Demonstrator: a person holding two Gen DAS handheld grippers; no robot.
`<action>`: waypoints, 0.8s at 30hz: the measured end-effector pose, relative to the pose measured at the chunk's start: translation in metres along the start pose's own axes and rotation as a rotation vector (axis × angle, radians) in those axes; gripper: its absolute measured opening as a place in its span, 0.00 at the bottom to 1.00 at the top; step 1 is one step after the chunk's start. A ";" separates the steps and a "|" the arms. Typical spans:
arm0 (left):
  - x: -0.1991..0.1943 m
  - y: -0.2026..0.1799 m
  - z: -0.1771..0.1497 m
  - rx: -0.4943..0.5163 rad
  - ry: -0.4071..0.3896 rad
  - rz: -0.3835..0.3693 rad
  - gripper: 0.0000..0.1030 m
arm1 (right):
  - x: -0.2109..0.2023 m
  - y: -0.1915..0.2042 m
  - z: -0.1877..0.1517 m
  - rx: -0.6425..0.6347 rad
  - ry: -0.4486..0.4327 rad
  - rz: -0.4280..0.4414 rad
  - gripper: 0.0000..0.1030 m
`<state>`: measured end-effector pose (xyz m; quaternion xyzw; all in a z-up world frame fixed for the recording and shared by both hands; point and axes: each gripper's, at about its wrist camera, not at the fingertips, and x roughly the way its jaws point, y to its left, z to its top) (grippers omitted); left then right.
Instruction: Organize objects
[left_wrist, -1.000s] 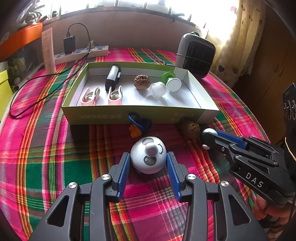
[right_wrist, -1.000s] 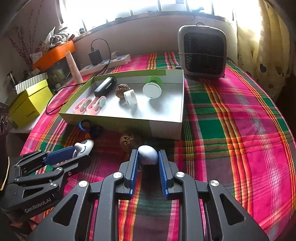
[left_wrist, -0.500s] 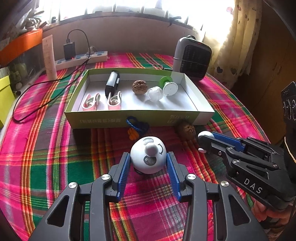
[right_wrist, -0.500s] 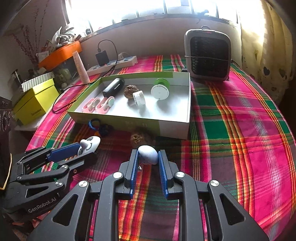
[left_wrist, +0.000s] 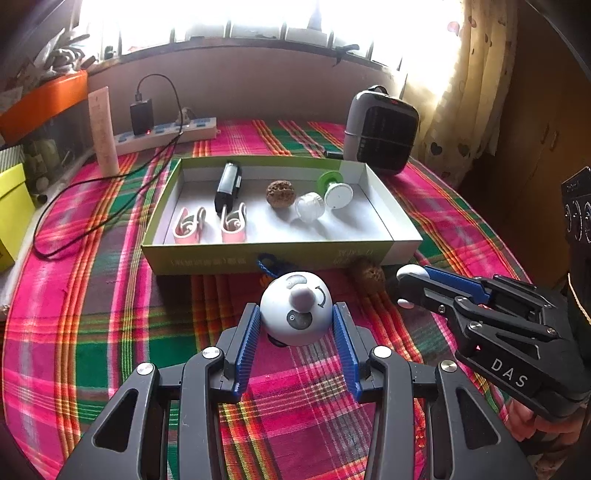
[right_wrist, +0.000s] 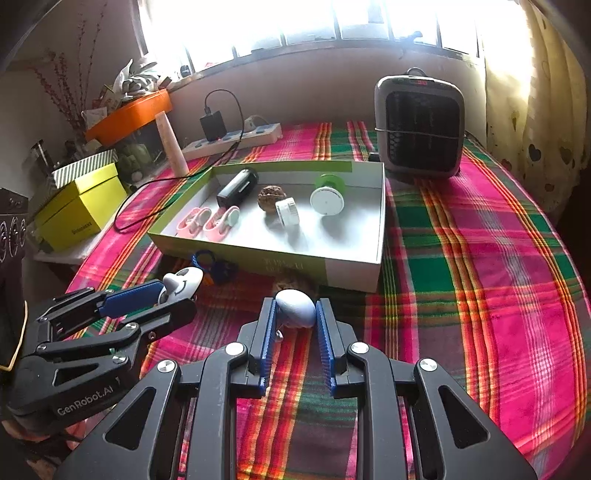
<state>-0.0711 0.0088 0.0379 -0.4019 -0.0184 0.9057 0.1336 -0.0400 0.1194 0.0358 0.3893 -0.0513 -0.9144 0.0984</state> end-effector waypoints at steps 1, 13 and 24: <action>-0.001 0.000 0.001 0.002 -0.003 0.000 0.37 | 0.000 0.000 0.000 -0.001 -0.002 0.001 0.22; -0.002 -0.002 0.013 0.007 -0.020 -0.003 0.37 | -0.003 0.003 0.013 -0.013 -0.026 0.018 0.22; 0.003 -0.001 0.031 0.015 -0.036 0.004 0.37 | 0.003 -0.002 0.031 -0.013 -0.041 0.023 0.22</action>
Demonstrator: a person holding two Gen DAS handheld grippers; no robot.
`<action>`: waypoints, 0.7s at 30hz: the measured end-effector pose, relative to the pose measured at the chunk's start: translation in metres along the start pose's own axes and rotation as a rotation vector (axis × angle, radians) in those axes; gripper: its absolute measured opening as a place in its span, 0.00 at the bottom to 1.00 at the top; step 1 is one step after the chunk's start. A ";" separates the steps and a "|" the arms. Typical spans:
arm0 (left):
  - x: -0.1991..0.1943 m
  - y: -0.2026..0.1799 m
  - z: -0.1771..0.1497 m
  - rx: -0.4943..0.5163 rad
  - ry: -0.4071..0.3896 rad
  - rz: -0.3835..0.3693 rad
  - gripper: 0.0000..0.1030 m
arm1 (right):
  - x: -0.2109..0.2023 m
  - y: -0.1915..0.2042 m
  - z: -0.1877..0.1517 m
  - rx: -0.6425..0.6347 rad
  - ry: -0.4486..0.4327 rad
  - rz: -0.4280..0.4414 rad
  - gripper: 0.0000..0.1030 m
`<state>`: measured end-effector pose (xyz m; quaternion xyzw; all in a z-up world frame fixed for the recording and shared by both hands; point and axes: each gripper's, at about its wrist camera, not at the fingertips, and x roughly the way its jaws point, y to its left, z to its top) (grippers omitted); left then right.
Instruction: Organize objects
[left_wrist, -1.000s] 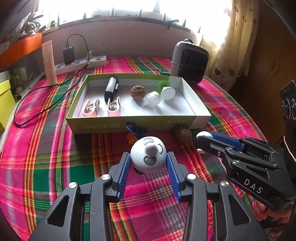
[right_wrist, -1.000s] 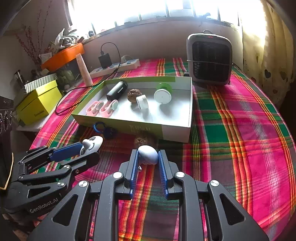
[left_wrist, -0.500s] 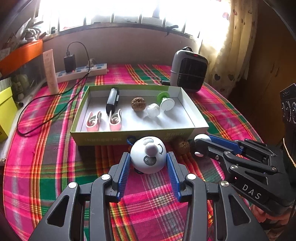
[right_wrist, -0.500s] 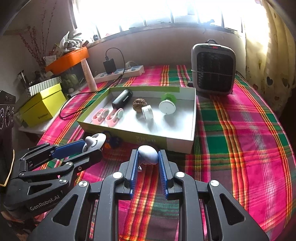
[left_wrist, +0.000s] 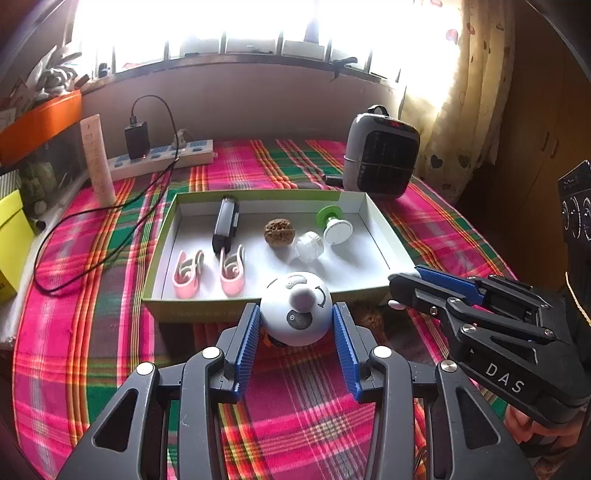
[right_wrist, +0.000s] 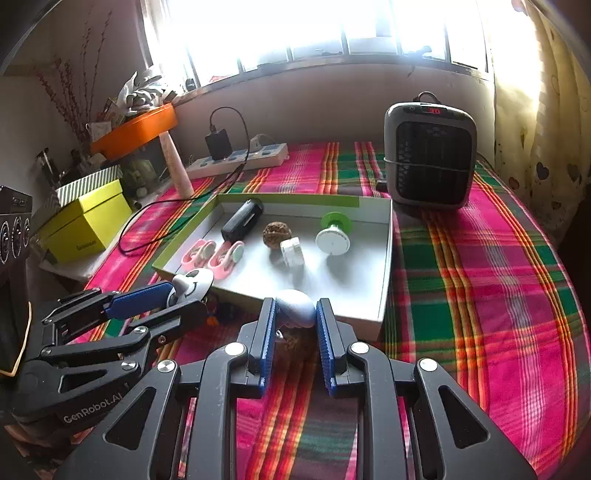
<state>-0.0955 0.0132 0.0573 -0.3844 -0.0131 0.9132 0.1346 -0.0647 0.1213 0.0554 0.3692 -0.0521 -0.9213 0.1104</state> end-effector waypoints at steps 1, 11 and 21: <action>0.001 0.000 0.002 0.003 -0.001 -0.002 0.37 | 0.001 -0.001 0.002 0.001 -0.002 0.000 0.22; 0.015 0.006 0.019 -0.009 -0.013 0.013 0.37 | 0.012 -0.014 0.020 0.003 -0.008 -0.014 0.22; 0.032 0.008 0.029 -0.013 0.001 0.015 0.37 | 0.032 -0.023 0.029 0.000 0.021 -0.022 0.22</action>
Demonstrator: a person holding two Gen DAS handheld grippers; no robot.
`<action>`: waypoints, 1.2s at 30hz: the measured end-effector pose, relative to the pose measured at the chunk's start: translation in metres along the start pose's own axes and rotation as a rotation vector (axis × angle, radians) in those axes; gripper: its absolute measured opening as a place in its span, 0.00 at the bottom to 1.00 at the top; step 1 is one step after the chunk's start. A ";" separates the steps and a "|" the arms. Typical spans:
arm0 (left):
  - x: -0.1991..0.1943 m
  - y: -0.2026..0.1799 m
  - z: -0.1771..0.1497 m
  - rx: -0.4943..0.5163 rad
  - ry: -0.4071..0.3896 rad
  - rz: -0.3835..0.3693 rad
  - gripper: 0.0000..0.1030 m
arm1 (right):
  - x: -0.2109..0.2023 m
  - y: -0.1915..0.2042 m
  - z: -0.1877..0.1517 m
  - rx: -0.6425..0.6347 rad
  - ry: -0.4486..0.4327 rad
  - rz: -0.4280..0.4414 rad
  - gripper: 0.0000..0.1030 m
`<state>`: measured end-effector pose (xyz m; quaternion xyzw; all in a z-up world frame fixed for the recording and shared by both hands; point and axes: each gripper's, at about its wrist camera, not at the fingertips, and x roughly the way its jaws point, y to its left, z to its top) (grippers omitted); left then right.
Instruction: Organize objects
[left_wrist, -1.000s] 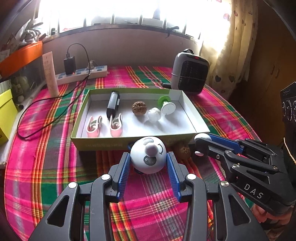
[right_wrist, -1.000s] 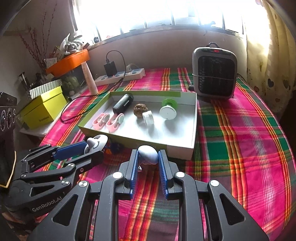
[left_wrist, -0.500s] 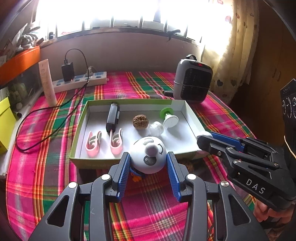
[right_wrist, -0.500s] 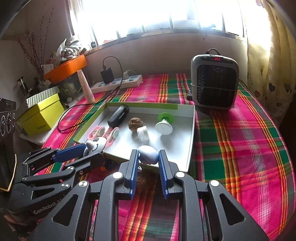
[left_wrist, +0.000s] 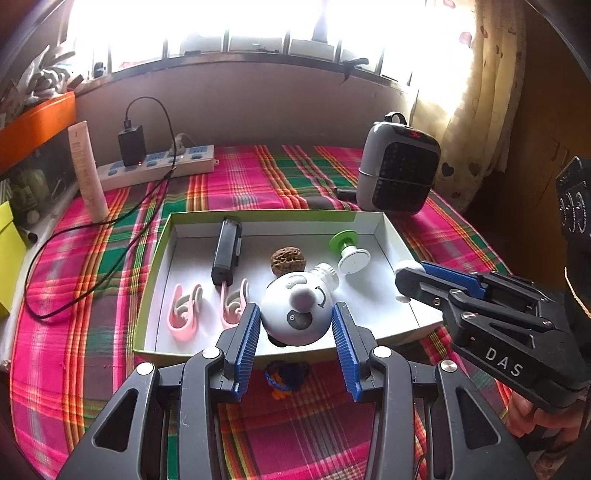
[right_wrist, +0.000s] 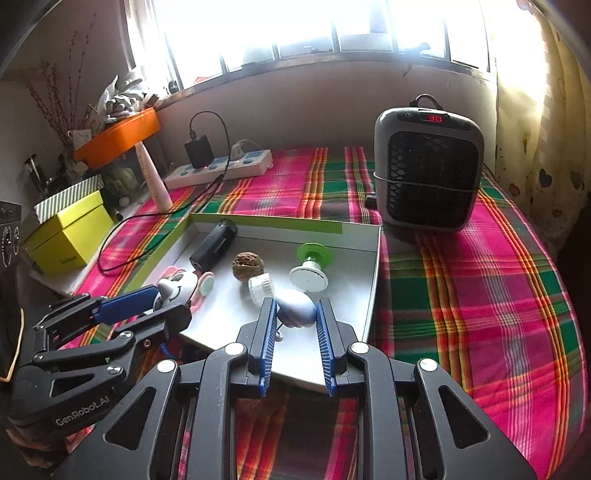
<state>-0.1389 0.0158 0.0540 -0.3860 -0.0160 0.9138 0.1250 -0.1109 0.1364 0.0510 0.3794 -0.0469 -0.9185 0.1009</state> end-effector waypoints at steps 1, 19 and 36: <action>0.002 0.000 0.001 0.000 0.003 -0.001 0.37 | 0.003 -0.001 0.001 -0.002 0.005 -0.001 0.22; 0.037 0.001 0.010 0.005 0.056 0.017 0.37 | 0.038 -0.003 0.011 -0.049 0.082 -0.002 0.22; 0.052 0.002 0.009 0.007 0.089 0.027 0.37 | 0.055 -0.007 0.016 -0.060 0.105 -0.039 0.22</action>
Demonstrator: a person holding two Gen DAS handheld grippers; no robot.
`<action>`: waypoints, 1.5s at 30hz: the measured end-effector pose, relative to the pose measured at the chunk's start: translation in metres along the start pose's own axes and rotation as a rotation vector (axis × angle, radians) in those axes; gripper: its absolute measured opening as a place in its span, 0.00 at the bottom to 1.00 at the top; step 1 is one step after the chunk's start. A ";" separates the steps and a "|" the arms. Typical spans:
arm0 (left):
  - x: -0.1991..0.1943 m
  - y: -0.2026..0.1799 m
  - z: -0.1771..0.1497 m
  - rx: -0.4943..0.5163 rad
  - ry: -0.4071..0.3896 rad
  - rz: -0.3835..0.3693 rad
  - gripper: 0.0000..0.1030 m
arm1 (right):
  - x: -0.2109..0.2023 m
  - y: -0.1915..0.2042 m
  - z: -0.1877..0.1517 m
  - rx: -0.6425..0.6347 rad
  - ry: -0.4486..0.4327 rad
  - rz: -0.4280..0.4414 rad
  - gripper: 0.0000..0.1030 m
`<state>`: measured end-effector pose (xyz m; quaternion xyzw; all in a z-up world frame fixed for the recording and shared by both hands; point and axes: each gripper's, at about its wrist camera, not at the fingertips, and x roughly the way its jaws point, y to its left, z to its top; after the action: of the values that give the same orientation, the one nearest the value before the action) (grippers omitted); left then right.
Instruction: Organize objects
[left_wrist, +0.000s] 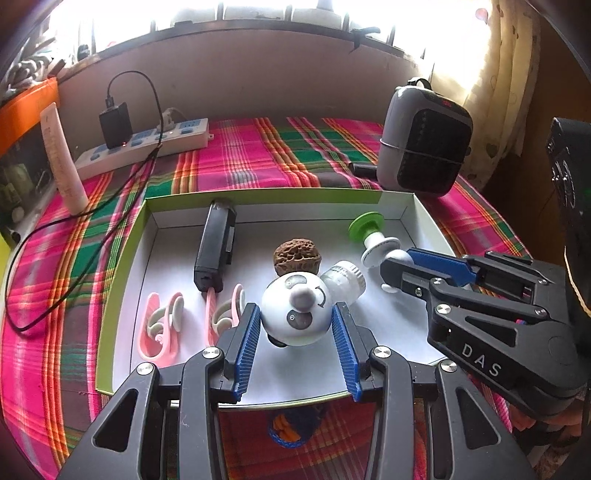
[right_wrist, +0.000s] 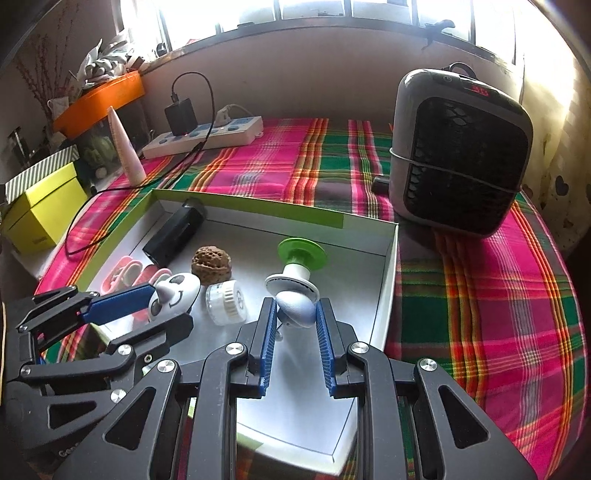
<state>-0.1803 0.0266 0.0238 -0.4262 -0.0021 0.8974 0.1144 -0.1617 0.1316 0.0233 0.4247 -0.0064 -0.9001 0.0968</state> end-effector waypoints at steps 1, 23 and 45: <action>0.000 0.000 0.000 0.000 0.000 0.000 0.37 | 0.001 0.000 0.000 0.001 0.001 -0.002 0.22; 0.007 -0.002 0.000 0.003 0.018 0.003 0.38 | 0.007 0.003 0.002 -0.014 -0.006 -0.015 0.22; 0.003 -0.003 -0.002 0.006 0.017 0.024 0.38 | 0.005 0.002 0.000 0.011 0.003 -0.003 0.23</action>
<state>-0.1795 0.0296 0.0207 -0.4334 0.0065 0.8950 0.1048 -0.1647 0.1286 0.0195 0.4267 -0.0106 -0.8995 0.0934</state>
